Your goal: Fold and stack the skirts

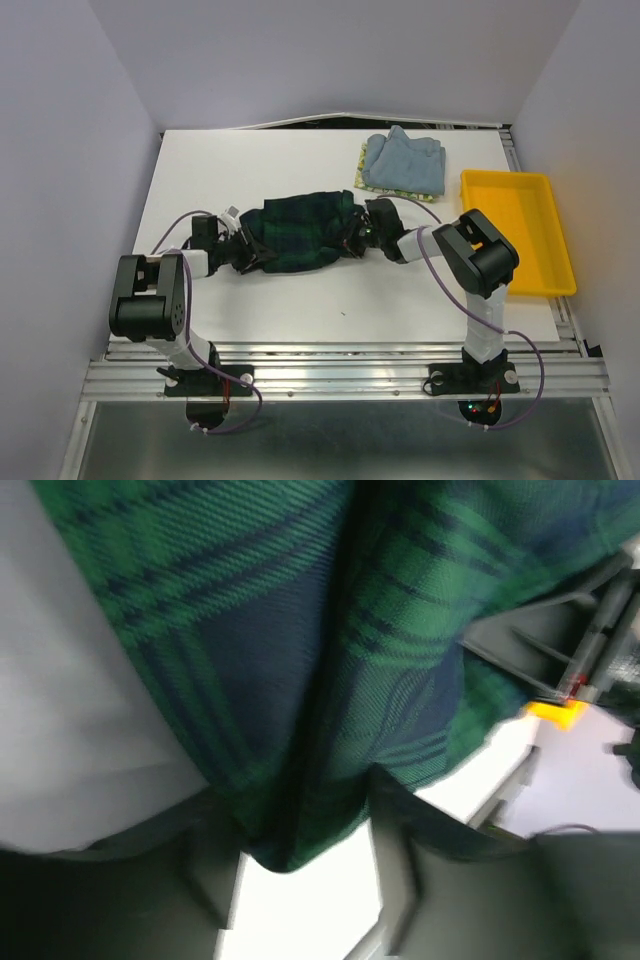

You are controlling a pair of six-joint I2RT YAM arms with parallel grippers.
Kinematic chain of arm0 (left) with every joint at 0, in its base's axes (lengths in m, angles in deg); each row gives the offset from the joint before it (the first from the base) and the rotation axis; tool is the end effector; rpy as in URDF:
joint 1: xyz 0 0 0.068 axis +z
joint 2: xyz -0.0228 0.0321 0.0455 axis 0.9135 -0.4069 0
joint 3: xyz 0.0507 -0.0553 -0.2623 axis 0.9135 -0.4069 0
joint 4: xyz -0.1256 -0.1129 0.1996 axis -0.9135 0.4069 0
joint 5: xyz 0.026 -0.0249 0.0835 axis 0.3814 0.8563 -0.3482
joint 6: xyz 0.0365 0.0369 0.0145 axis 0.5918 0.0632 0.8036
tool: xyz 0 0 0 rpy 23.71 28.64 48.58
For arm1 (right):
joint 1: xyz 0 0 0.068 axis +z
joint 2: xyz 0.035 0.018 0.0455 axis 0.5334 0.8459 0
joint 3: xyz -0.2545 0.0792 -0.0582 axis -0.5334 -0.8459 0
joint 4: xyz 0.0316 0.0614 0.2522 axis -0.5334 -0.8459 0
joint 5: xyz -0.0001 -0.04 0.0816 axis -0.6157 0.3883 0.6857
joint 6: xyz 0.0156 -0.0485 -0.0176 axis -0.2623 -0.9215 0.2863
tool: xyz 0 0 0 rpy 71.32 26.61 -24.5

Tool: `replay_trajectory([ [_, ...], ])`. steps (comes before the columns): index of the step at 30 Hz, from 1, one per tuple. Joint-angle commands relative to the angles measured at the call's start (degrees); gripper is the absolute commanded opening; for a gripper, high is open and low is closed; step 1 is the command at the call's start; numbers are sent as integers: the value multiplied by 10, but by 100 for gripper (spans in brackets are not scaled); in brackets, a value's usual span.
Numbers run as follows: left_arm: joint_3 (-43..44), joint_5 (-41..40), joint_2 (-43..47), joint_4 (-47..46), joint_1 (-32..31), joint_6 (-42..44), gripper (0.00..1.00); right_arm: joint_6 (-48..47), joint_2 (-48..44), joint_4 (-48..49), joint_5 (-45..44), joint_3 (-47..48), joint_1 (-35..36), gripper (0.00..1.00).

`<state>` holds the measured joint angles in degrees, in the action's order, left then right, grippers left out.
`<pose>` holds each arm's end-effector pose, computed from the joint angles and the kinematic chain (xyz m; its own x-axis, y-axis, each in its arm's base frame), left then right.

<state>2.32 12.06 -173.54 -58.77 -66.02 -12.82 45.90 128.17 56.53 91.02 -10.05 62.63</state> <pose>0.2765 -0.0245 0.1358 -0.8402 -0.3722 -0.3943 0.0844 0.6285 -0.7732 0.3317 0.2115 0.1068 -0.8924 0.4249 -0.1522 0.1109 0.5333 0.8387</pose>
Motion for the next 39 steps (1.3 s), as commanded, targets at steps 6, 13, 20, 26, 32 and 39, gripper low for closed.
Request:
replay_trajectory([
  [6,29,-93,-39,24,-62,-21,16,-153,10,-103,-55,81,9,1],
  [13,174,-158,-37,72,-132,45,0,-298,-35,-173,-142,128,9,1],
  [20,252,-195,-63,51,-159,43,0,-417,-76,-177,-216,151,9,1],
  [26,318,-225,-84,8,-194,69,0,-485,-96,-142,-240,166,4,1],
  [32,392,-239,-113,-33,-211,97,0,-522,-108,-120,-272,193,-20,1],
  [39,516,-227,-174,-65,-248,142,0,-547,-111,-102,-280,244,-75,1],
])
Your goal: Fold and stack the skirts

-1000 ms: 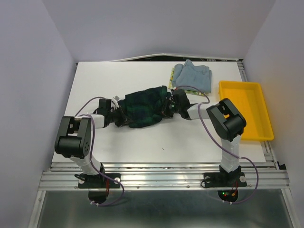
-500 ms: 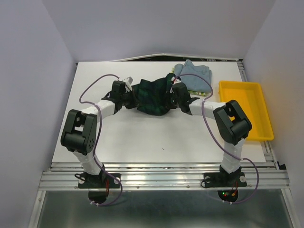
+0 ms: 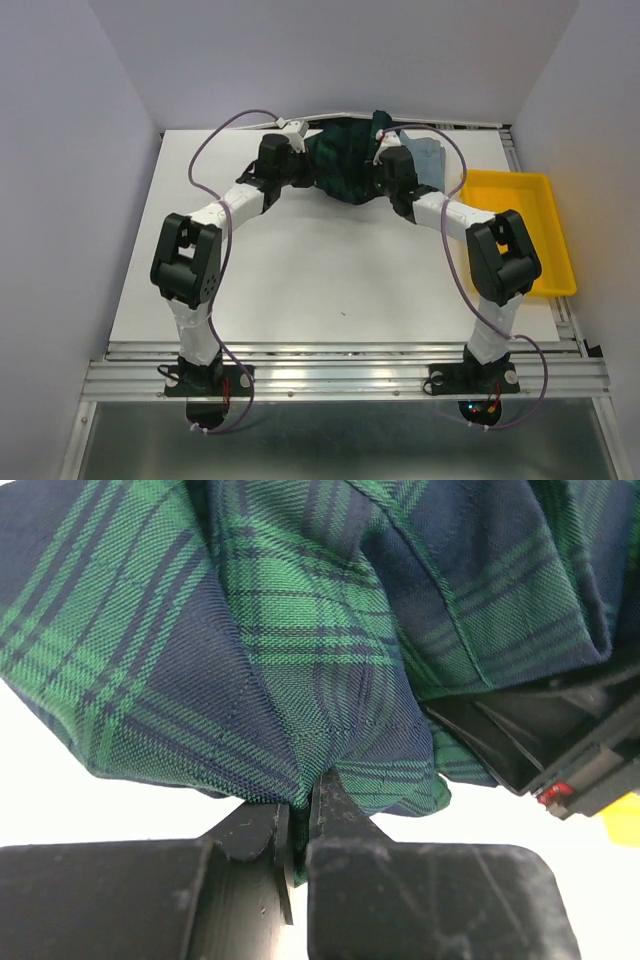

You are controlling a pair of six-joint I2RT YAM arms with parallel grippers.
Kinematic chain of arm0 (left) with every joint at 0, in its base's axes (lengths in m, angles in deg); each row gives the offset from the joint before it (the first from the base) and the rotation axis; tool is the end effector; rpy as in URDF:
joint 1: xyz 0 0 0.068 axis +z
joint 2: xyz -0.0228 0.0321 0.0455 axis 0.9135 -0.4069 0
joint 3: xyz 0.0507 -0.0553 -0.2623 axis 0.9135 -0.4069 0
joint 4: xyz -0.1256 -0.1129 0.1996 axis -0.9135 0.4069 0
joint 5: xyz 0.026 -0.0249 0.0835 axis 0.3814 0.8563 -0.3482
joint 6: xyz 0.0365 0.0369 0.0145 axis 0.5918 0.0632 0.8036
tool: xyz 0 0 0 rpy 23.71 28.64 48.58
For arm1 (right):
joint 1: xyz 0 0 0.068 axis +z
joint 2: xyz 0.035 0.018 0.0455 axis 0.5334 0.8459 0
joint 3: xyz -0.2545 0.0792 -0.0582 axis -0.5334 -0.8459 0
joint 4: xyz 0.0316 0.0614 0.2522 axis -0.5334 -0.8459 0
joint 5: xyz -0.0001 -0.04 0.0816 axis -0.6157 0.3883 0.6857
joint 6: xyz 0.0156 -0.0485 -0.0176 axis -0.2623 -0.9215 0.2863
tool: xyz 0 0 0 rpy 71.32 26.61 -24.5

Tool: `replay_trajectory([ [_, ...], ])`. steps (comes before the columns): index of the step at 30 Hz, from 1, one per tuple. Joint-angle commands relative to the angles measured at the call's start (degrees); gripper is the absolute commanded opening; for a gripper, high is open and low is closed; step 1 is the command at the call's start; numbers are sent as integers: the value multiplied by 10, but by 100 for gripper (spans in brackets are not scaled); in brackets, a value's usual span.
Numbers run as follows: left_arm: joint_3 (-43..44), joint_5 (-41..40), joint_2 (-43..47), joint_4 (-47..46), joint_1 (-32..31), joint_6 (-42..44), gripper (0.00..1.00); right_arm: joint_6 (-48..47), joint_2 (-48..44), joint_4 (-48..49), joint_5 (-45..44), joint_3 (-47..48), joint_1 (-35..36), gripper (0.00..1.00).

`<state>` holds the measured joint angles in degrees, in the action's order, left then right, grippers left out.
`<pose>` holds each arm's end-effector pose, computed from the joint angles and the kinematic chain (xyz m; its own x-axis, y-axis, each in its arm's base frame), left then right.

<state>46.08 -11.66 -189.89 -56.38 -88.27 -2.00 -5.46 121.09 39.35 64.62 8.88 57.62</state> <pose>0.4021 -0.1775 0.2638 -0.4866 -0.1467 -0.8612 0.5149 0.7482 -0.4184 0.3956 0.1862 0.2260 -0.4739 0.0119 -0.8805 -0.3026 0.9368 0.1755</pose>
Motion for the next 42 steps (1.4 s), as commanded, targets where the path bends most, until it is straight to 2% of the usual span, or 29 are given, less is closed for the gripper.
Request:
replay_trajectory([
  [1,93,11,-20,-94,-29,36,0,-37,-39,72,-16,62,-31,1],
  [5,182,46,-74,-119,-37,38,0,-55,-37,94,-16,89,-60,1],
  [7,218,70,-119,-138,-40,36,0,-68,-29,101,-16,96,-80,1],
  [12,374,112,-251,-173,-41,7,0,-84,-10,140,-15,106,-125,1],
  [14,414,125,-277,-202,-48,2,0,-85,-3,147,-13,112,-147,1],
  [20,442,146,-327,-214,-62,-20,0,-75,11,147,10,116,-189,1],
  [29,418,144,-347,-205,-64,-20,0,-29,17,134,50,43,-227,1],
  [36,413,133,-364,-178,-54,-2,0,37,77,109,121,53,-260,1],
  [40,403,134,-363,-166,-52,3,0,54,104,76,149,88,-272,16],
  [42,399,134,-363,-162,-51,2,0,63,113,58,158,97,-278,38],
])
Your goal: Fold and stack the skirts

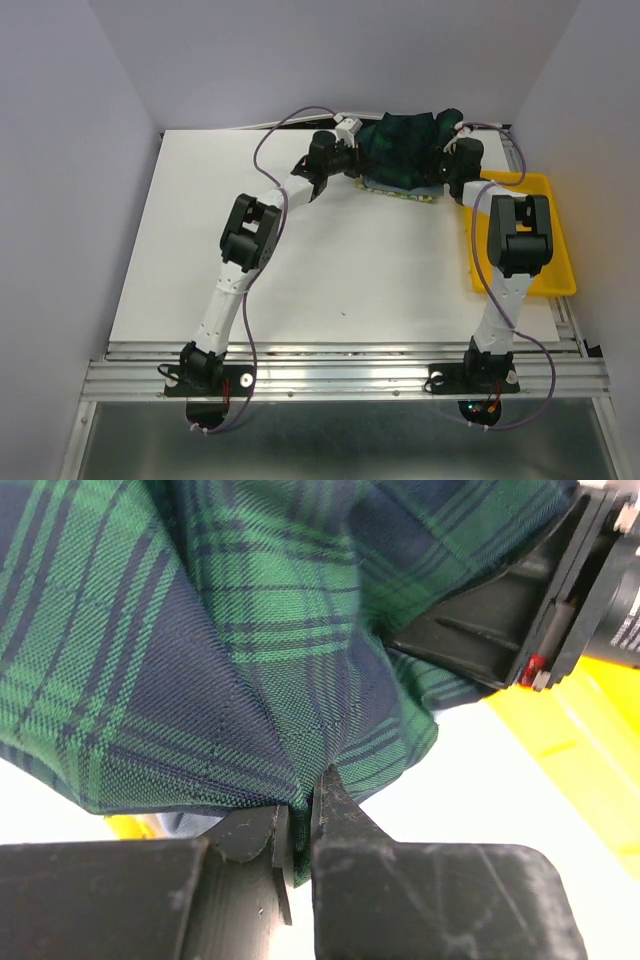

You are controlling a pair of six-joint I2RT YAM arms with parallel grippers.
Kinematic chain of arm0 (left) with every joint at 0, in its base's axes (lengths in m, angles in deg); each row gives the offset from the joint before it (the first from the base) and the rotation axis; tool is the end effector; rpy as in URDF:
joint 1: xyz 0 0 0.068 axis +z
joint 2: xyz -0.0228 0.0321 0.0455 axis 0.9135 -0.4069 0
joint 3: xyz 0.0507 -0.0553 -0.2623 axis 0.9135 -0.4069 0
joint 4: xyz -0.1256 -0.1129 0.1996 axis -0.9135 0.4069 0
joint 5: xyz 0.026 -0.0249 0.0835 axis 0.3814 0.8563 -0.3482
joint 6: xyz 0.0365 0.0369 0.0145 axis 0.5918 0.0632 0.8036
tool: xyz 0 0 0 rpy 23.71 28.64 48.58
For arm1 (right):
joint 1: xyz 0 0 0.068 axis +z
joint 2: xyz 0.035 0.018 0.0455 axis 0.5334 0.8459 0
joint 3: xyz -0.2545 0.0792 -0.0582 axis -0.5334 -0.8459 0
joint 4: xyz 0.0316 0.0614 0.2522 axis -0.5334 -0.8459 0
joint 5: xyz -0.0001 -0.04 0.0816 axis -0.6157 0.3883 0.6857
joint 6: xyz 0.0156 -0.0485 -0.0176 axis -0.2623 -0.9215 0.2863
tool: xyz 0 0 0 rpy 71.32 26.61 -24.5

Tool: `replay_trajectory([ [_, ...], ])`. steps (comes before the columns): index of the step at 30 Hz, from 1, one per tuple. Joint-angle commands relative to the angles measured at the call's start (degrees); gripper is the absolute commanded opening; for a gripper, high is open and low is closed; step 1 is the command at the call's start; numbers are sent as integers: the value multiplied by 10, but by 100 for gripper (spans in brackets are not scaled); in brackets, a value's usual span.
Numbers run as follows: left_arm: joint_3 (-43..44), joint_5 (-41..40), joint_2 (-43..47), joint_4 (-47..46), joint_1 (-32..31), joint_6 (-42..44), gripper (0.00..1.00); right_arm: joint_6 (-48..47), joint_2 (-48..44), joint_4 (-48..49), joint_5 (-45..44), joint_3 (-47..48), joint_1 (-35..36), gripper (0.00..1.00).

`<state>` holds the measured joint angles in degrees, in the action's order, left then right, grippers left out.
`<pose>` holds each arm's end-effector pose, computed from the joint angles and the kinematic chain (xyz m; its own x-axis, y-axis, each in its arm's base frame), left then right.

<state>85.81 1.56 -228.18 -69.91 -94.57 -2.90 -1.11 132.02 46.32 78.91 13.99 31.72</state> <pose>0.5031 -0.2959 0.1971 -0.3505 -0.1489 -0.9246 0.8031 0.4601 -0.3786 0.4732 0.0032 0.1846 -0.4567 0.2853 -0.8426 -0.0516 0.9371 0.3453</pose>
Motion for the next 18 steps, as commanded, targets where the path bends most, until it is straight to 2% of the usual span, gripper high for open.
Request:
replay_trajectory([
  [1,1,1,20,-26,12,11,1,22,4,-17,15,50,-19,46],
  [4,-1,-6,26,-22,13,10,15,25,-6,-41,1,59,-25,60],
  [5,-1,-7,29,-20,14,10,18,26,-12,-48,-4,60,-25,68],
  [9,-1,-3,41,-13,19,8,34,30,-46,-77,-21,64,-36,78],
  [12,4,-2,49,-8,22,5,50,25,-73,-84,-21,69,-36,86],
  [13,5,1,52,-4,23,3,58,22,-84,-84,-19,71,-36,100],
  [14,6,1,55,-1,23,3,68,19,-89,-84,-17,74,-36,100],
  [17,2,4,77,12,26,7,84,2,-104,-87,-21,90,-36,100],
  [18,-1,2,92,15,31,6,86,-1,-107,-86,-22,95,-36,100],
])
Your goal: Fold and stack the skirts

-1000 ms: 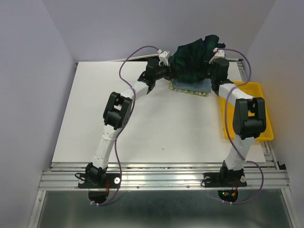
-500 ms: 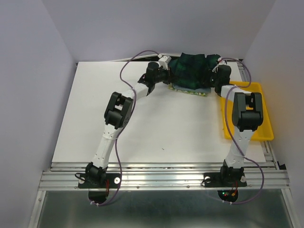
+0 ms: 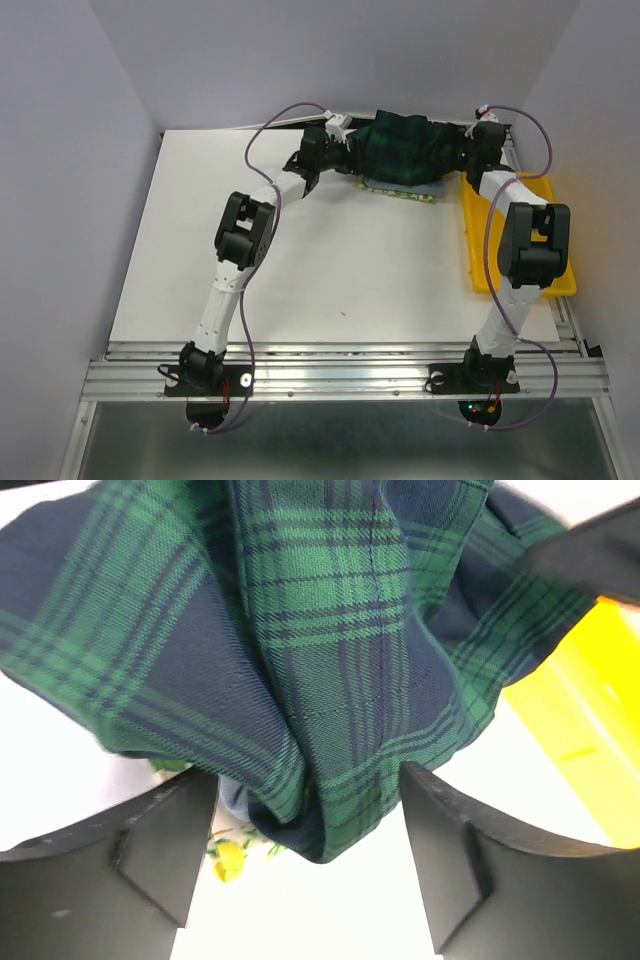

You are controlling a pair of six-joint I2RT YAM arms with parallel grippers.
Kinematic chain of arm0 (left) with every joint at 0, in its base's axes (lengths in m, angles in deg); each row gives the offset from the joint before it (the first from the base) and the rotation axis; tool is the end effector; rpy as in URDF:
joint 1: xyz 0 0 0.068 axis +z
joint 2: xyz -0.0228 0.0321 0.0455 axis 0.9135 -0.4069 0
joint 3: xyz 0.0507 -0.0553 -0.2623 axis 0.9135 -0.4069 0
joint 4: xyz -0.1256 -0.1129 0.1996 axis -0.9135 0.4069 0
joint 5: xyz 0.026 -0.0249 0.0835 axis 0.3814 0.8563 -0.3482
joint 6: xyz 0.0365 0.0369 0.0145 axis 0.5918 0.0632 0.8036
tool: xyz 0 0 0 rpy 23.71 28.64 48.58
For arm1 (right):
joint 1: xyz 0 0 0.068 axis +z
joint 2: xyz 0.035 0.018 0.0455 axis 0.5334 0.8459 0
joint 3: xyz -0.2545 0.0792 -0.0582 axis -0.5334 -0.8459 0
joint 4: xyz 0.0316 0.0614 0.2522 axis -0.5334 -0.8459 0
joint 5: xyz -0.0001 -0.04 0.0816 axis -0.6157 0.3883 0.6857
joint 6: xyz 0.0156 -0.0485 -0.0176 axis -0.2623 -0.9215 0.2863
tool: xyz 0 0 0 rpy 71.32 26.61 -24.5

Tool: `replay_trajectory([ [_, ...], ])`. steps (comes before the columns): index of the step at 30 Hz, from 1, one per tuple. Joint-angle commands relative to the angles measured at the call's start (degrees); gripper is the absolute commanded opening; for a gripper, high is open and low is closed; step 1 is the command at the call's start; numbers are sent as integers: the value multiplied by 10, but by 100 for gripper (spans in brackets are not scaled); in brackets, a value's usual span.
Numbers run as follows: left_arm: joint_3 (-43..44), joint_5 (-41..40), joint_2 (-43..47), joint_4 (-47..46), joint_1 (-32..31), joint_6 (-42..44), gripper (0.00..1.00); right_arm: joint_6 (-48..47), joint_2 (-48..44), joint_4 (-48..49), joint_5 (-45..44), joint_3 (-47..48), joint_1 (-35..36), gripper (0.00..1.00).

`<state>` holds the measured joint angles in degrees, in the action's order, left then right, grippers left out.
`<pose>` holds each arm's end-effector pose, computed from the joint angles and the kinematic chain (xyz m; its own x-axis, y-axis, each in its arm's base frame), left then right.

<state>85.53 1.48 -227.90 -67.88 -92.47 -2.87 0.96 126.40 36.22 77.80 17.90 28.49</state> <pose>0.5128 -0.2768 0.1945 -0.3734 -0.1473 -0.9159 0.7730 0.4965 -0.3949 0.4647 -0.0236 0.2340 -0.4422 0.3457 -0.8276 0.0373 0.9290 0.3681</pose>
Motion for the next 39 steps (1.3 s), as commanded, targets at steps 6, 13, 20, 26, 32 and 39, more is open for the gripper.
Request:
replay_trajectory([
  [6,-77,-3,189,1,37,19,88,-10,-62,76,70,80,-4,84],
  [13,-143,0,285,73,74,53,88,20,11,126,124,145,30,45],
  [20,-176,-9,347,137,119,81,88,54,98,141,128,202,59,19],
  [26,-188,-9,376,164,151,88,88,69,188,182,85,246,59,20],
  [32,-195,-18,394,190,162,109,88,85,285,267,78,285,65,70],
  [39,-214,-17,406,235,162,149,89,73,346,279,98,301,65,100],
])
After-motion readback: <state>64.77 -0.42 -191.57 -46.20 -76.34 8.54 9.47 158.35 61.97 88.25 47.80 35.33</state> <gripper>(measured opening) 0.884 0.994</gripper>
